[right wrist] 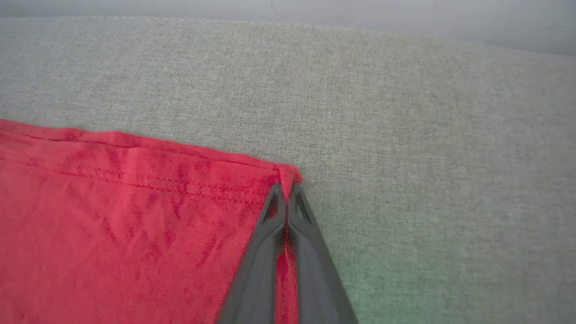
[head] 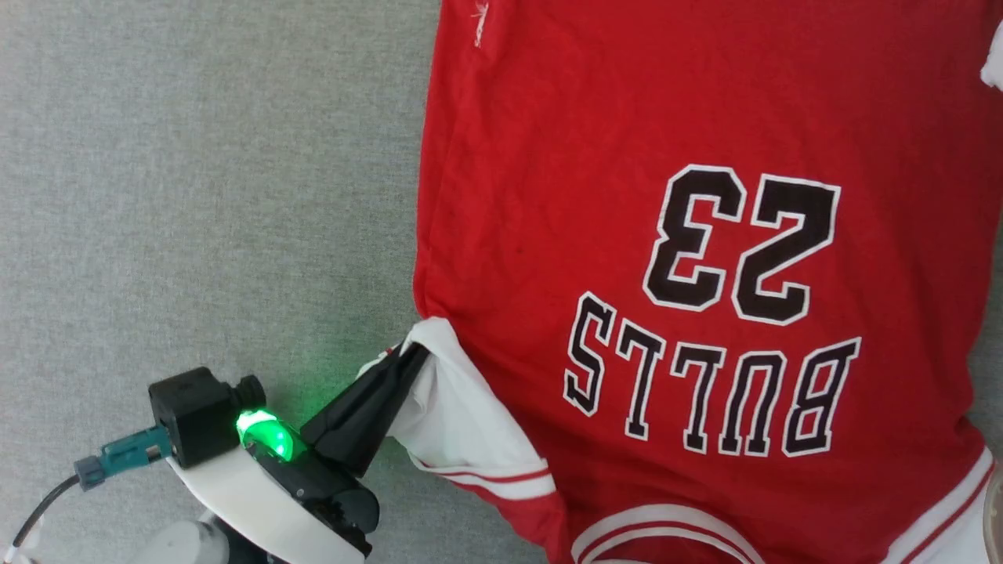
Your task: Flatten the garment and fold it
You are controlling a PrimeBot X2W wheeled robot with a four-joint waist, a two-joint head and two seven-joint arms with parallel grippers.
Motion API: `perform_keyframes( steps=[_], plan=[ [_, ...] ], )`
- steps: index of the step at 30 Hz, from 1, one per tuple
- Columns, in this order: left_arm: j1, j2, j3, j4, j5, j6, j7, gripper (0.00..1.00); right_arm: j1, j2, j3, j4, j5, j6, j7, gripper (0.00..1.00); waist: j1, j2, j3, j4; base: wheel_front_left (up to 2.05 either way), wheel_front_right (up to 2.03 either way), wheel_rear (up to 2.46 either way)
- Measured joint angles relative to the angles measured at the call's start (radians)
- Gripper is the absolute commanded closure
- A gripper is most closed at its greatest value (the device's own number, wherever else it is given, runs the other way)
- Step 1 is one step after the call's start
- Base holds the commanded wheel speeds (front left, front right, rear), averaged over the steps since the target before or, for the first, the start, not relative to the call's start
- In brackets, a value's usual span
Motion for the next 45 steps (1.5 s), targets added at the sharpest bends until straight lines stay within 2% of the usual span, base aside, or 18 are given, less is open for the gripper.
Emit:
perform_keyframes(
  steps=[8, 13, 22, 26, 34, 40, 45],
  plan=[
    [-0.003, -0.001, 0.01, 0.017, 0.022, 0.002, -0.03, 1.0, 0.02, -0.018, 0.045, -0.041, 0.074, 0.0, -0.119, 1.0, 0.0, 0.0, -0.052, -0.021, 0.0, 0.0, 0.0],
    [0.001, 0.001, 0.019, 0.039, 0.05, 0.043, -0.046, 1.0, 0.104, -0.076, 0.081, -0.125, 0.114, 0.0, -0.168, 1.0, -0.0001, 0.0, -0.111, -0.04, 0.0, 0.0, 0.0],
    [0.097, 0.017, 0.034, 0.042, 0.045, 0.103, -0.056, 1.0, 0.429, -0.072, -0.056, -0.404, 0.201, 0.0, -0.158, 1.0, -0.0002, 0.0, -0.246, -0.088, 0.0, 0.0, 0.0],
    [0.142, 0.022, 0.036, 0.032, 0.032, 0.117, -0.062, 1.0, 0.608, -0.045, -0.159, -0.523, 0.226, 0.0, -0.132, 1.0, -0.0004, 0.0, -0.308, -0.112, 0.0, 0.0, 0.0],
    [0.198, 0.037, 0.034, 0.006, 0.016, 0.126, -0.061, 1.0, 0.96, 0.109, -0.296, -0.672, 0.291, 0.0, -0.108, 1.0, -0.0004, 0.0, -0.401, -0.167, 0.0, 0.0, 0.0],
    [0.225, 0.052, 0.032, -0.016, -0.002, 0.127, -0.055, 1.0, 1.205, 0.159, -0.333, -0.72, 0.327, 0.0, -0.082, 1.0, -0.0002, 0.0, -0.44, -0.204, 0.0, 0.0, 0.0],
    [0.239, 0.06, 0.032, -0.026, -0.01, 0.133, -0.052, 1.0, 1.277, 0.162, -0.273, -0.659, 0.291, 0.0, -0.169, 1.0, -0.0001, 0.0, -0.444, -0.211, 0.0, 0.0, 0.0]
  ],
)
